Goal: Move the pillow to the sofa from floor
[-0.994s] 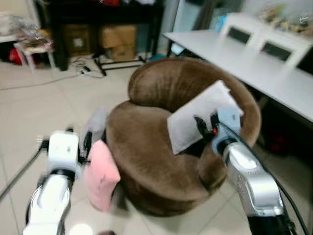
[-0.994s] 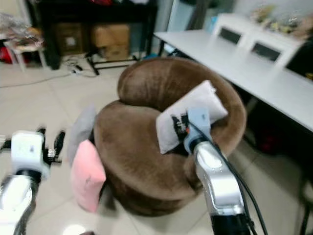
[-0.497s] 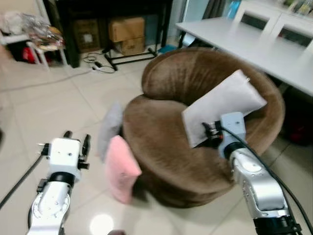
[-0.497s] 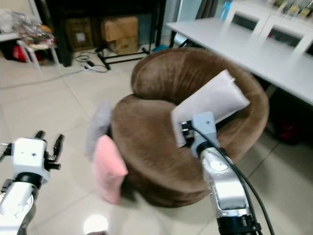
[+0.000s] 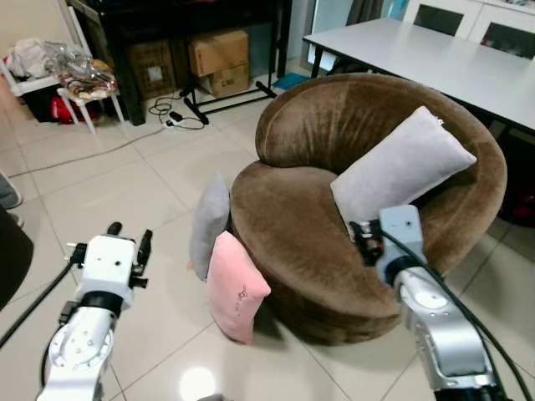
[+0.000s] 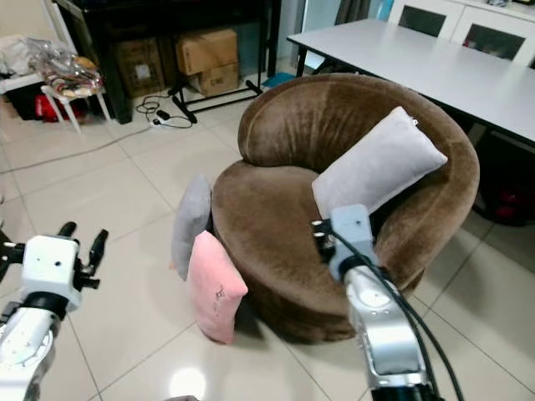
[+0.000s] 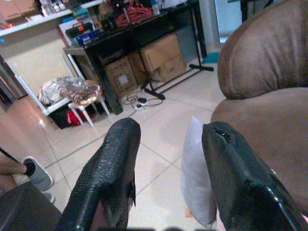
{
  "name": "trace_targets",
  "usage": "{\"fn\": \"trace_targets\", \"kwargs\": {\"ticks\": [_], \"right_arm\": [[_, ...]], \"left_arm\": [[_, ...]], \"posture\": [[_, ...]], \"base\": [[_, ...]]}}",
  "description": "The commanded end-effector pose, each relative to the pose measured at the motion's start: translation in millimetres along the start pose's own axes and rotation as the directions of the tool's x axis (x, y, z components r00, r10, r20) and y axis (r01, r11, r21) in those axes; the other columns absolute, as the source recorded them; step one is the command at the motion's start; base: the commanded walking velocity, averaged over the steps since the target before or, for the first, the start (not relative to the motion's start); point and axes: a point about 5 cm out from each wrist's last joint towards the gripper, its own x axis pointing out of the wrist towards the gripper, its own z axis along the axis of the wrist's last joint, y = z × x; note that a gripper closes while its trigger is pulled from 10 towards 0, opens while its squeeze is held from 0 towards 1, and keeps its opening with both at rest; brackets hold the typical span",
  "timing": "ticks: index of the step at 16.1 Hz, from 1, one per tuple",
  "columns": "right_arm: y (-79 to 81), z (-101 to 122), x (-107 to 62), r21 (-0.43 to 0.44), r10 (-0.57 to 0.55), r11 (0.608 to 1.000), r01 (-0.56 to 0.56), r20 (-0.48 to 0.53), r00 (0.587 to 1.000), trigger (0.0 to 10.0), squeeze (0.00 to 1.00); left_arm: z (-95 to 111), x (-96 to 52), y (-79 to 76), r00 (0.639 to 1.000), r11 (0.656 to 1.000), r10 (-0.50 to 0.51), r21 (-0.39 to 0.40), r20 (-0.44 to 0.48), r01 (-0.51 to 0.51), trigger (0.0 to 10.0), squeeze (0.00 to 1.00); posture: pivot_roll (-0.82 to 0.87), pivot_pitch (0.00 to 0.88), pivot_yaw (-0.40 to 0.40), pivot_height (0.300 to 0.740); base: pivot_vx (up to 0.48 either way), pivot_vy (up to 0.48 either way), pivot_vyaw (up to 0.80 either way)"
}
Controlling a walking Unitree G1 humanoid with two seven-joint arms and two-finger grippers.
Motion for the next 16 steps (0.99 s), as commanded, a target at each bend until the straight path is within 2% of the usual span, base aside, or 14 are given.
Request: {"fn": "trace_targets", "kwargs": {"ticks": [1,3,5,9,12,14,16], "right_arm": [[-2.0,7,-1.8,-0.02,0.001,1.0,0.0,0.035,0.999,10.0,1.0],[-1.1,8,-3.5,-0.003,0.019,1.0,-0.019,0.039,0.999,10.0,1.0],[-3.6,4,-3.0,0.027,-0.03,0.999,0.029,0.022,0.999,10.0,1.0],[7.7,11,-3.7,0.065,0.003,0.998,-0.007,0.068,0.998,10.0,1.0],[12.2,15,-1.5,0.035,0.018,0.999,-0.022,0.108,0.994,10.0,1.0],[15.9,20,1.2,0.064,0.04,0.997,-0.051,0.153,0.987,10.0,1.0],[16.2,21,1.8,0.053,0.047,0.997,-0.056,0.158,0.986,10.0,1.0]], "left_arm": [[-2,2.2,-0.6,1.0,1.0,-0.017,-0.004,0.007,0.017,10.0,0.0],[-4,4.3,0.1,1.0,1.0,-0.023,-0.002,0.011,0.023,10.0,0.0],[-5,6.6,2.0,0.999,1.0,-0.031,-0.003,0.015,0.031,10.0,0.0],[-11,12.5,6.5,1.0,1.0,-0.021,-0.017,0.011,0.022,10.0,0.0],[-20,16.5,6.6,1.0,1.0,-0.015,-0.023,0.0,0.015,10.0,0.0],[-27,18.5,8.7,1.0,1.0,-0.008,-0.028,-0.01,0.008,10.0,0.0],[-29,19.4,8.9,1.0,1.0,-0.006,-0.03,-0.01,0.006,10.0,0.0]], "posture": [[-0.01,0.0,0.014,0.74],[-0.01,0.0,0.018,0.74],[-0.01,0.0,0.033,0.74],[-0.01,0.0,0.044,0.74],[0.0,0.0,0.033,0.74],[0.01,0.0,0.022,0.74],[0.02,0.0,0.009,0.74]], "base": [[0.0,0.289,0.0],[0.0,0.291,0.0],[0.0,0.289,0.0],[0.0,0.298,0.0],[0.0,0.32,0.0],[0.0,0.328,0.0],[0.0,0.33,0.0]]}}
